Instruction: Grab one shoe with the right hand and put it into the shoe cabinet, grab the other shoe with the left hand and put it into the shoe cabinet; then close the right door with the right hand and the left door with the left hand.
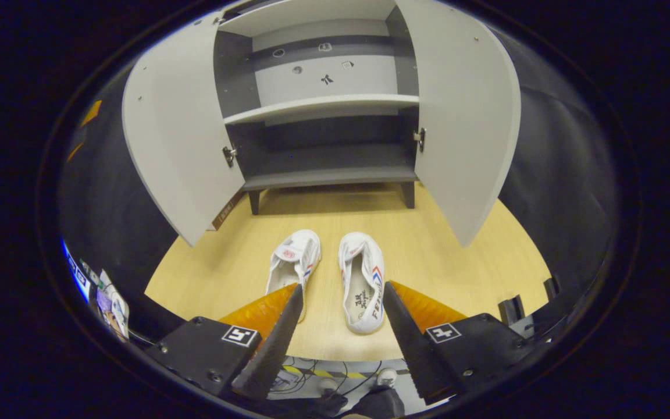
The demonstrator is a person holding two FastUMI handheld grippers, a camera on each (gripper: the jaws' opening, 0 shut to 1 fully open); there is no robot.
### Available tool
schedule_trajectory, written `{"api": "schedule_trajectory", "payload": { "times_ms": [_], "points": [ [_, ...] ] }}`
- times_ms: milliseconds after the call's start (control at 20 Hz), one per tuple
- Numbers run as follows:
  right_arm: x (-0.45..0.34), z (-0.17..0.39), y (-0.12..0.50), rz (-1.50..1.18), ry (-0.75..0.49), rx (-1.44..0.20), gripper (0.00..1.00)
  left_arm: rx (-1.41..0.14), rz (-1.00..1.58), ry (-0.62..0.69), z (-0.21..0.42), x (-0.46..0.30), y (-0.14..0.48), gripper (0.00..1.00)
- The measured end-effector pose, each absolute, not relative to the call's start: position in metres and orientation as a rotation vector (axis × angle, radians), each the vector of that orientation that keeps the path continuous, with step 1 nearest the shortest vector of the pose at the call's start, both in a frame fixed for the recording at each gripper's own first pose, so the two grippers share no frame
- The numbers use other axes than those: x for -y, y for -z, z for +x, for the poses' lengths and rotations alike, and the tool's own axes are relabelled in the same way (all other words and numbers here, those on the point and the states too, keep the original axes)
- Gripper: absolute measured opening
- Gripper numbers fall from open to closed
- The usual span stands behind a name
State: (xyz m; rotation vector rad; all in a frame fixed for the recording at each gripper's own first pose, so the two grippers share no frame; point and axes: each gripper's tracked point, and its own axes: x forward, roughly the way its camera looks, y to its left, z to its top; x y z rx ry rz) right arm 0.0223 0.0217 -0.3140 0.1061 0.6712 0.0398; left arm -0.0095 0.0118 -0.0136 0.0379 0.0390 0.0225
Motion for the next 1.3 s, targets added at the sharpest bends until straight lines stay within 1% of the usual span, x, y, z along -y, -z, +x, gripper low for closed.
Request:
{"api": "schedule_trajectory", "payload": {
  "times_ms": [200, 250, 450, 800, 900, 950, 1000, 1050, 1100, 1150, 1200, 1250, 1300],
  "points": [
    [-0.031, 0.050, 0.352, 0.100, -0.054, -0.724, 0.84, -0.044, 0.044, -0.036, -0.009, -0.009, 0.012, 0.95],
    [-0.032, 0.058, 0.362, 0.100, -0.055, -0.739, 0.81, -0.045, 0.047, -0.038, -0.008, -0.007, 0.011, 0.95],
    [-0.032, 0.091, 0.395, 0.088, -0.050, -0.779, 0.80, -0.038, 0.055, -0.061, -0.001, -0.002, 0.004, 0.96],
    [-0.015, 0.149, 0.428, 0.075, -0.006, -0.773, 0.79, -0.057, 0.057, -0.106, 0.010, 0.006, 0.002, 0.96],
    [-0.020, 0.157, 0.439, 0.097, -0.028, -0.797, 0.64, -0.072, 0.069, -0.119, 0.014, 0.007, 0.006, 0.96],
    [-0.022, 0.161, 0.440, 0.111, -0.039, -0.803, 0.59, -0.077, 0.074, -0.127, 0.016, 0.008, 0.008, 0.96],
    [-0.021, 0.164, 0.442, 0.112, -0.041, -0.811, 0.57, -0.084, 0.076, -0.132, 0.018, 0.009, 0.010, 0.96],
    [-0.019, 0.166, 0.444, 0.114, -0.039, -0.815, 0.44, -0.090, 0.074, -0.138, 0.020, 0.009, 0.011, 0.96],
    [-0.024, 0.168, 0.445, 0.129, -0.046, -0.815, 0.27, -0.096, 0.068, -0.141, 0.022, 0.011, 0.012, 0.96],
    [-0.029, 0.167, 0.448, 0.141, -0.062, -0.823, 0.20, -0.098, 0.062, -0.144, 0.022, 0.013, 0.012, 0.96],
    [-0.029, 0.166, 0.447, 0.138, -0.064, -0.825, 0.18, -0.097, 0.057, -0.147, 0.024, 0.014, 0.011, 0.96],
    [-0.027, 0.169, 0.449, 0.128, -0.060, -0.829, 0.12, -0.096, 0.057, -0.151, 0.026, 0.015, 0.010, 0.96],
    [-0.027, 0.167, 0.446, 0.136, -0.067, -0.836, 0.10, -0.094, 0.059, -0.156, 0.026, 0.017, 0.008, 0.96]
  ]
}}
